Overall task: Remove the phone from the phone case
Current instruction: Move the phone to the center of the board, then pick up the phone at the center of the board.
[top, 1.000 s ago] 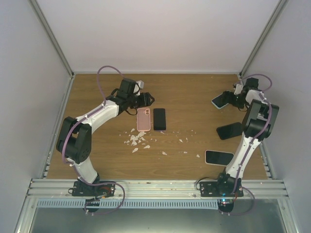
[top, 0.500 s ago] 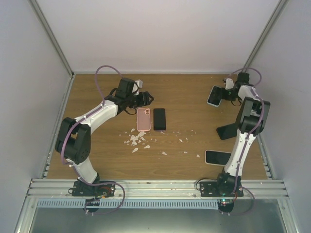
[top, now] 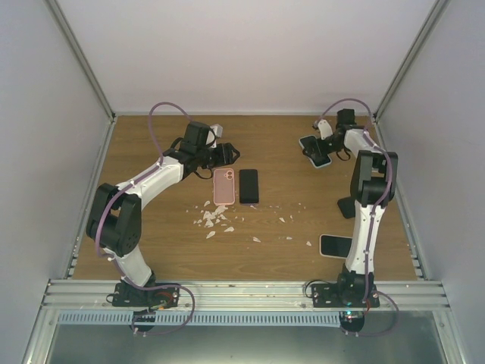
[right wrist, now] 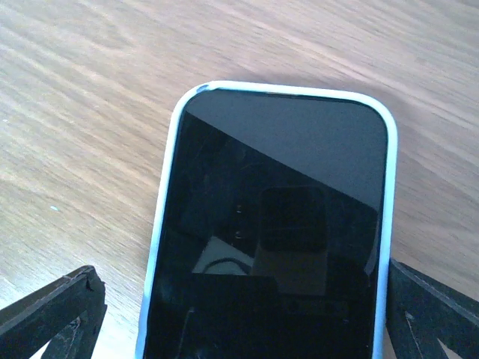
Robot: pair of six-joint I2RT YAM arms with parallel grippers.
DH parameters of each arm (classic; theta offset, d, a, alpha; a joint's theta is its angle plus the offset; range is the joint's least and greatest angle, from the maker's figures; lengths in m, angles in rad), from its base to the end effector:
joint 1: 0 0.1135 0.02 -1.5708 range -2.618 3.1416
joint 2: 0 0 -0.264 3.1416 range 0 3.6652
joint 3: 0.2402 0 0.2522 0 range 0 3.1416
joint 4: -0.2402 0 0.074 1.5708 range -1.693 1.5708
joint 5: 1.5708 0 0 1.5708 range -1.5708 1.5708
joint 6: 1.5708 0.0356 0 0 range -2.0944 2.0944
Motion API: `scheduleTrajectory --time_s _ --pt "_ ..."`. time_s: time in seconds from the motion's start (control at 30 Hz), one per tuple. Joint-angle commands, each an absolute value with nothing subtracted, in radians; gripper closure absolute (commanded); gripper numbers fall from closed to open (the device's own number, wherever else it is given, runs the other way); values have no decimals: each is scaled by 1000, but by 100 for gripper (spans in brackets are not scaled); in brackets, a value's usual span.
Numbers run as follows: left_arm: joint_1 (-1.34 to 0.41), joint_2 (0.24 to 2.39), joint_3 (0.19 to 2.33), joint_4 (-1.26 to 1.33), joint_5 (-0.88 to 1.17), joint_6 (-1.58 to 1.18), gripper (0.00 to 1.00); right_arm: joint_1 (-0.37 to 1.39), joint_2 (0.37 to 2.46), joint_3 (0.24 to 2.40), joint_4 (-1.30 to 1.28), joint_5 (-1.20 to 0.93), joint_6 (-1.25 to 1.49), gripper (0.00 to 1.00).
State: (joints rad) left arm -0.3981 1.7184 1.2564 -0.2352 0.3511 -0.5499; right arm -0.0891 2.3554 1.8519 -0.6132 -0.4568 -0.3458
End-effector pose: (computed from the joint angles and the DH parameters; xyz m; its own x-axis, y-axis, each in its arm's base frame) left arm 0.3522 -0.1614 0.2502 -0.8219 -0.1867 -0.5382 0.2083 0.7809 -0.5889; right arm 0.4959 -0.0285 0.1395 -0.8039 -0.2336 -0.5470 -0.4096 0.8843 0.2242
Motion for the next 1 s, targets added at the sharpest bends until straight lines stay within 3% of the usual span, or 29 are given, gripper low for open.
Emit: scheduleTrajectory --time_s 0.0,0.7,0.83,0.97 --pt "-393 1687 1241 -178 355 -554 35 -19 2381 1796 -714 -393 -416 0" --pt "-391 1684 1238 -177 363 -560 36 -17 2304 1640 -749 -219 -585 2" --pt "-391 1687 1239 -178 363 -559 36 -18 2311 1646 -757 -205 -586 10" --pt "-390 1684 1238 -177 362 -558 36 -18 2308 1646 -749 -192 -587 25"
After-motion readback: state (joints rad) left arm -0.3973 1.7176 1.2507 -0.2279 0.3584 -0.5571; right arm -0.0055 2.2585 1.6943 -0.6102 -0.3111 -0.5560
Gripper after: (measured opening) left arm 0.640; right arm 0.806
